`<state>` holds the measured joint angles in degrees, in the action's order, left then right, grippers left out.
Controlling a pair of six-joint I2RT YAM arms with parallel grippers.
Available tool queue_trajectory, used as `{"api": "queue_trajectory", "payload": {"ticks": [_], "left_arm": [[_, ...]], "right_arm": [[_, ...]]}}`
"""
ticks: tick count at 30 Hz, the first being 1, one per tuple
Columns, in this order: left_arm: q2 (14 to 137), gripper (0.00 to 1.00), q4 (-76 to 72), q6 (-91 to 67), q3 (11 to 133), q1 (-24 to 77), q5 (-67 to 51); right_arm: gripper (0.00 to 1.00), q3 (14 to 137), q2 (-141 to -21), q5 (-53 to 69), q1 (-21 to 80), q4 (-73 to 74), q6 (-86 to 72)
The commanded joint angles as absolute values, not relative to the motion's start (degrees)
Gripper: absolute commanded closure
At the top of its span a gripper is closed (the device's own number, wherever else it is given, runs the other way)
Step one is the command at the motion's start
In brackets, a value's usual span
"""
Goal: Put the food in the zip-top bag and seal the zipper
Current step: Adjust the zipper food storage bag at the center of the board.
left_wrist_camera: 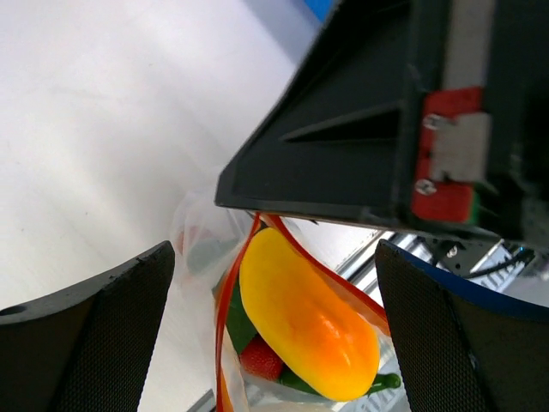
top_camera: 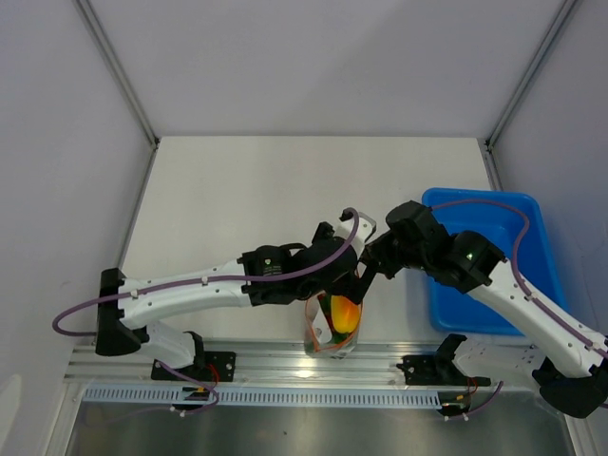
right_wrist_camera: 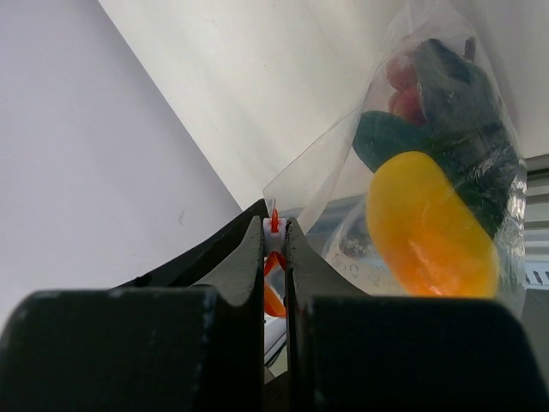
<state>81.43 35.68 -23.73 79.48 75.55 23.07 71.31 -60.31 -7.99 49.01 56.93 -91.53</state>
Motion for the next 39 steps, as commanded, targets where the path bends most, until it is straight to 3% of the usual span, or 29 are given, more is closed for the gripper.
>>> {"api": "queue_trajectory", "payload": {"ticks": [1, 13, 18, 23, 27, 29, 34, 35, 38, 39], "left_arm": [[82.3, 0.01, 36.5, -29.6, 83.1, 76.3, 30.8], [85.3, 0.0, 38.9, -33.2, 84.5, 79.1, 30.7], [86.4, 0.12, 40.3, -34.2, 84.8, 80.3, 31.8], [85.4, 0.3, 41.0, -34.9, 82.0, 80.3, 32.5], [83.8, 0.62, 40.3, -35.1, 79.3, 80.3, 31.9], [83.4, 0.67, 39.7, -34.9, 78.8, 80.3, 31.6], [83.4, 0.99, 39.8, -34.0, 79.0, 80.2, 30.7], [83.2, 0.99, 40.3, -34.0, 79.2, 80.2, 30.8], [81.0, 0.99, 39.8, -33.2, 77.8, 79.5, 29.6], [79.9, 0.99, 38.4, -33.0, 76.3, 79.1, 28.8]], "right_arm": [[1.0, 74.7, -58.9, -11.5, 49.1, 56.6, -93.6], [1.0, 75.4, -59.9, -14.1, 49.1, 58.5, -93.6], [1.0, 75.2, -60.1, -14.6, 49.0, 58.3, -93.2], [1.0, 75.1, -60.2, -14.7, 49.0, 58.1, -92.9], [1.0, 74.4, -60.2, -14.9, 49.1, 58.1, -93.0], [1.0, 73.3, -59.9, -14.6, 49.1, 57.5, -93.3], [1.0, 72.7, -60.0, -14.2, 49.1, 56.7, -93.3], [1.0, 72.7, -59.9, -14.2, 49.1, 56.9, -92.7], [0.88, 72.3, -59.4, -14.2, 49.1, 55.8, -91.2], [0.73, 71.7, -59.3, -13.8, 49.0, 55.3, -89.1]]}}
